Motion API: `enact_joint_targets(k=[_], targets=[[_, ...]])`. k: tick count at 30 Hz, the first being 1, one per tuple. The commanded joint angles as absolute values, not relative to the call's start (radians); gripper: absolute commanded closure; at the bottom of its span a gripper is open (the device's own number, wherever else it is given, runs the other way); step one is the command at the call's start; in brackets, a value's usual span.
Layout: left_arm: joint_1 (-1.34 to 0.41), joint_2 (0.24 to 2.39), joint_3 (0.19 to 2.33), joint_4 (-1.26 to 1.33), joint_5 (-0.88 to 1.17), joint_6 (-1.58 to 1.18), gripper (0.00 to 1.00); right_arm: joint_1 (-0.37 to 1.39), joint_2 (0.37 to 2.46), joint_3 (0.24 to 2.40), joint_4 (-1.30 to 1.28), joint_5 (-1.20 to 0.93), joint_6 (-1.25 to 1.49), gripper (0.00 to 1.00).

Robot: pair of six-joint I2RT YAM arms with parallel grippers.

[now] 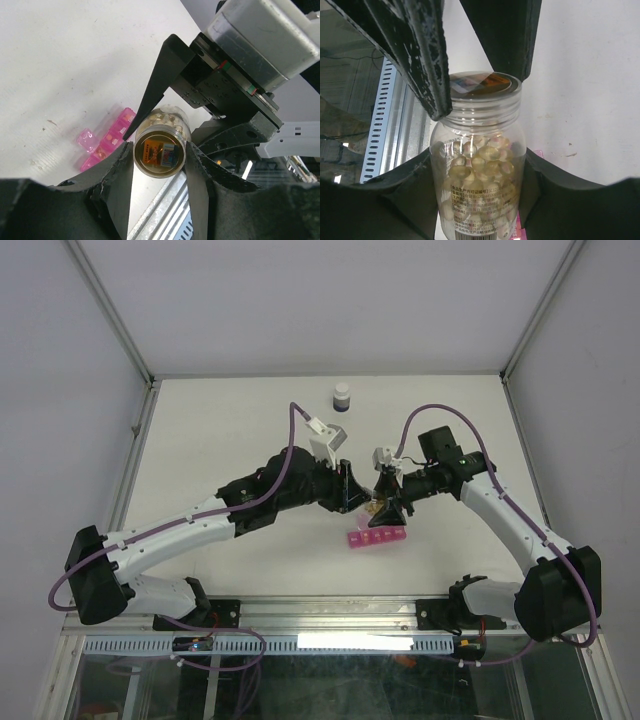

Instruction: Sort the pills into containers

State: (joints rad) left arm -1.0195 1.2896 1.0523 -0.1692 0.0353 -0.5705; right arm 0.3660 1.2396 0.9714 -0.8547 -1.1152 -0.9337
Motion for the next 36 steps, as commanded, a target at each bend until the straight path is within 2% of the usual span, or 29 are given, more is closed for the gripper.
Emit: enact_joint_targets(k=[1, 6, 10, 14, 17, 21, 25, 26, 32, 36], targets=[[-1.025, 1.292, 1.080, -0.124, 0.188, -0.453, 0.72, 0.362, 1.222, 1.013, -0.819, -1.166, -0.939, 1.00], [-1.020, 1.279, 1.007, -0.038, 0.434, -0.149, 0.73, 0.362, 1.221, 1.015, -0.824, -1.171, -0.942, 1.00], [-1.010, 1.270, 0.952, -0.037, 0.639, 0.198, 0.69, 0.361, 1.218, 1.015, -0.832, -1.177, -0.953, 1.00], [-0.967, 1.299, 0.970, -0.053, 0.702, 0.362, 0.64, 0.360, 1.216, 1.016, -0.837, -1.177, -0.958, 1.00], [-0.929, 1.313, 1.004, -0.051, 0.694, 0.364, 0.56, 0.356, 1.214, 1.017, -0.839, -1.178, -0.960, 1.00], [-0.922, 1.262, 0.953, 0.065, 0.607, 0.319, 0.24, 0.355, 1.213, 1.016, -0.841, -1.180, -0.964, 1.00], [-0.922, 1.196, 0.868, 0.187, 0.508, 0.250, 0.04, 0.354, 1.213, 1.016, -0.845, -1.181, -0.970, 1.00], [-0.921, 1.186, 0.853, 0.202, 0.493, 0.234, 0.01, 0.355, 1.214, 1.016, -0.845, -1.181, -0.969, 1.00], [-0.920, 1.125, 0.759, 0.268, 0.420, 0.089, 0.01, 0.354, 1.216, 1.016, -0.847, -1.179, -0.973, 1.00], [-0.920, 1.058, 0.685, 0.350, 0.308, -0.158, 0.01, 0.354, 1.218, 1.016, -0.847, -1.176, -0.973, 1.00]])
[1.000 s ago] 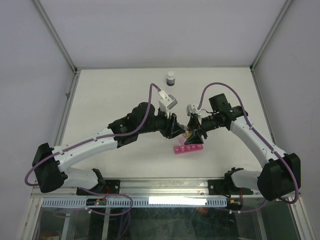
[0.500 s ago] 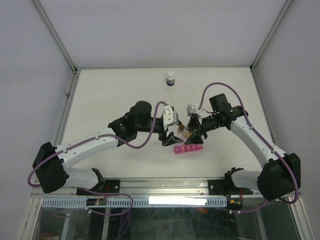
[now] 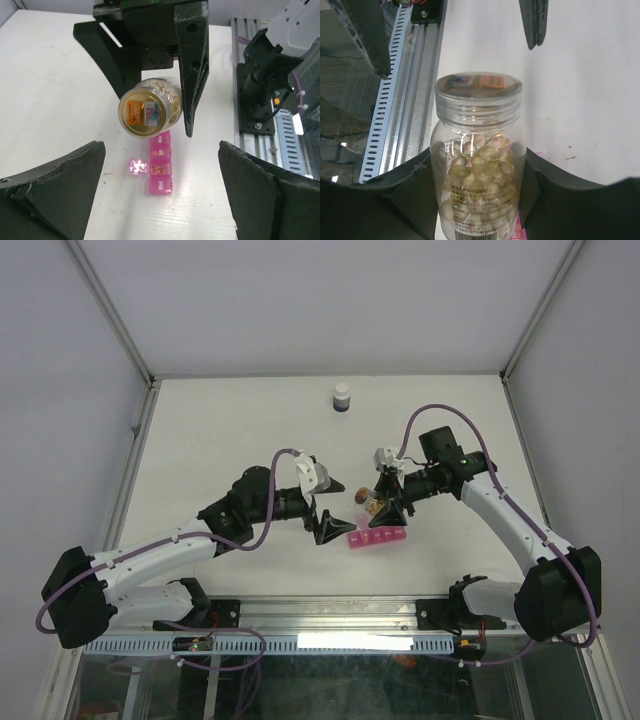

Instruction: Sort the pills into containers

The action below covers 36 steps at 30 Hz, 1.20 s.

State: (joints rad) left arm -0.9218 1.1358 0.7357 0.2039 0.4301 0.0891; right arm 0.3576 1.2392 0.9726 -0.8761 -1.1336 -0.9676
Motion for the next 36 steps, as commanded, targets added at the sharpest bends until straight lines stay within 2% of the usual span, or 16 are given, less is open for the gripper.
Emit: enact_joint_targets(k=[1, 7, 10, 14, 20, 31, 36], targets=[[-0.920, 1.043, 0.675, 0.360, 0.262, -0.244, 0.01, 0.354, 1.219, 1.015, -0.847, -1.176, -0.973, 1.00], [-0.911, 1.007, 0.630, 0.489, 0.258, -0.581, 0.01, 0.351, 1.226, 1.015, -0.847, -1.176, -0.974, 1.00], [-0.911, 1.024, 0.688, 0.395, 0.218, -0.653, 0.06, 0.351, 1.227, 1.016, -0.847, -1.176, -0.974, 1.00], [-0.917, 1.083, 0.804, 0.199, 0.145, -0.685, 0.20, 0.349, 1.226, 1.016, -0.847, -1.174, -0.974, 1.00], [-0.956, 1.163, 0.920, 0.050, 0.058, -0.646, 0.32, 0.346, 1.227, 1.015, -0.847, -1.173, -0.975, 1.00], [-0.983, 1.256, 0.996, 0.023, 0.117, -0.627, 0.36, 0.345, 1.230, 1.016, -0.847, -1.171, -0.976, 1.00], [-0.986, 1.263, 0.998, 0.025, 0.143, -0.629, 0.46, 0.346, 1.230, 1.016, -0.847, -1.173, -0.976, 1.00]])
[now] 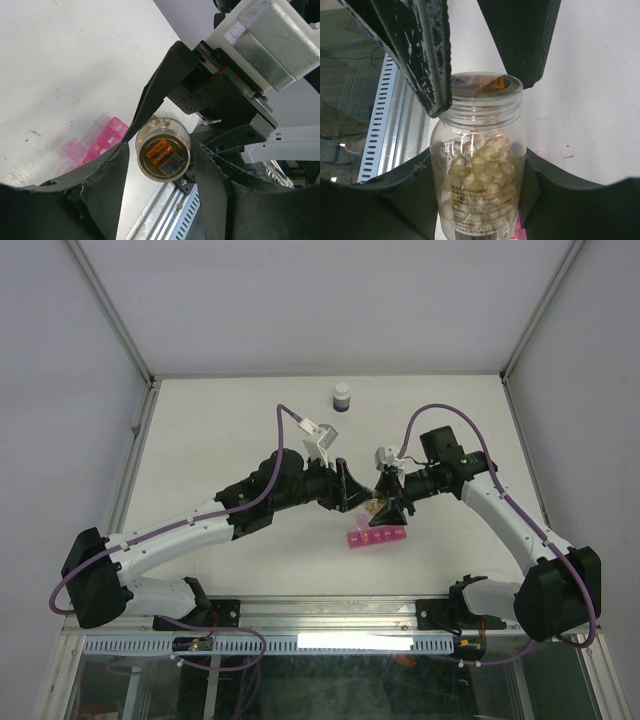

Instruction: Sort the pills into containers

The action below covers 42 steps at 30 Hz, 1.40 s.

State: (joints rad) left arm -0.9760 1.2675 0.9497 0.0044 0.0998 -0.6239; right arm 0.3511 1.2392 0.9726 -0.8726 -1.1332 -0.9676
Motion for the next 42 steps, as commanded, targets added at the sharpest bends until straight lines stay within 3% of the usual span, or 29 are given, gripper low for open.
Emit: enact_joint_targets(k=[1, 10, 15, 21, 26, 29, 33, 35, 42], targets=[[-0.986, 1.265, 0.997, 0.024, 0.147, -0.629, 0.47, 0.345, 1.229, 1.015, -0.847, -1.173, -0.976, 1.00], [-0.986, 1.289, 0.992, 0.023, 0.225, -0.617, 0.56, 0.345, 1.226, 1.017, -0.848, -1.174, -0.977, 1.00], [-0.986, 1.302, 0.997, 0.027, 0.282, -0.547, 0.66, 0.345, 1.228, 1.015, -0.848, -1.175, -0.977, 1.00], [-0.986, 1.302, 0.954, 0.097, 0.520, -0.236, 0.74, 0.345, 1.226, 1.016, -0.850, -1.176, -0.978, 1.00], [-0.986, 1.283, 0.912, 0.110, 0.684, 0.122, 0.73, 0.345, 1.222, 1.016, -0.851, -1.177, -0.979, 1.00], [-0.985, 1.254, 0.887, 0.129, 0.684, 0.297, 0.63, 0.345, 1.222, 1.016, -0.851, -1.177, -0.980, 1.00], [-0.982, 1.225, 0.869, 0.177, 0.554, 0.297, 0.30, 0.344, 1.226, 1.016, -0.853, -1.176, -0.982, 1.00], [-0.982, 1.192, 0.814, 0.280, 0.468, 0.238, 0.04, 0.345, 1.226, 1.016, -0.853, -1.175, -0.983, 1.00], [-0.980, 1.030, 0.636, 0.515, 0.315, 0.051, 0.01, 0.344, 1.229, 1.019, -0.860, -1.174, -0.989, 1.00]])
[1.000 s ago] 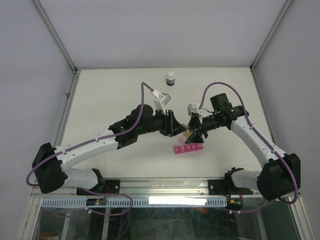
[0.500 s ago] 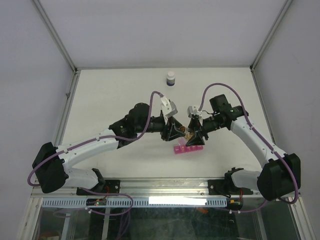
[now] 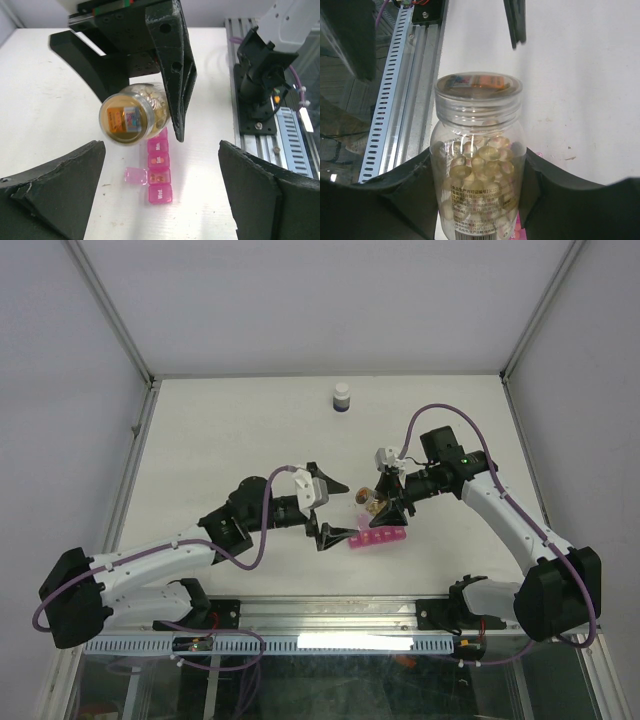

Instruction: Sort the pills into containers

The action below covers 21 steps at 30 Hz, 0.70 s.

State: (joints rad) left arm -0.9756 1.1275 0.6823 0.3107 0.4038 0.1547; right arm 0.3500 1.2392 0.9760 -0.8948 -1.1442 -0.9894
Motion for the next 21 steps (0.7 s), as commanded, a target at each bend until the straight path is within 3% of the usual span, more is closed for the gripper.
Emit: enact_joint_targets(k=[1, 10, 21], targets=[[-0.980, 1.008, 0.621, 0.521, 0.294, 0.011, 0.01, 0.344, 1.229, 1.019, -0.863, -1.175, -0.992, 1.00], [-0.979, 0.838, 0.548, 0.482, 0.070, -0.362, 0.01, 0.345, 1.233, 1.020, -0.873, -1.183, -1.005, 1.00], [-0.981, 0.909, 0.620, 0.415, 0.100, -0.656, 0.03, 0.344, 1.235, 1.020, -0.873, -1.176, -1.006, 1.00]])
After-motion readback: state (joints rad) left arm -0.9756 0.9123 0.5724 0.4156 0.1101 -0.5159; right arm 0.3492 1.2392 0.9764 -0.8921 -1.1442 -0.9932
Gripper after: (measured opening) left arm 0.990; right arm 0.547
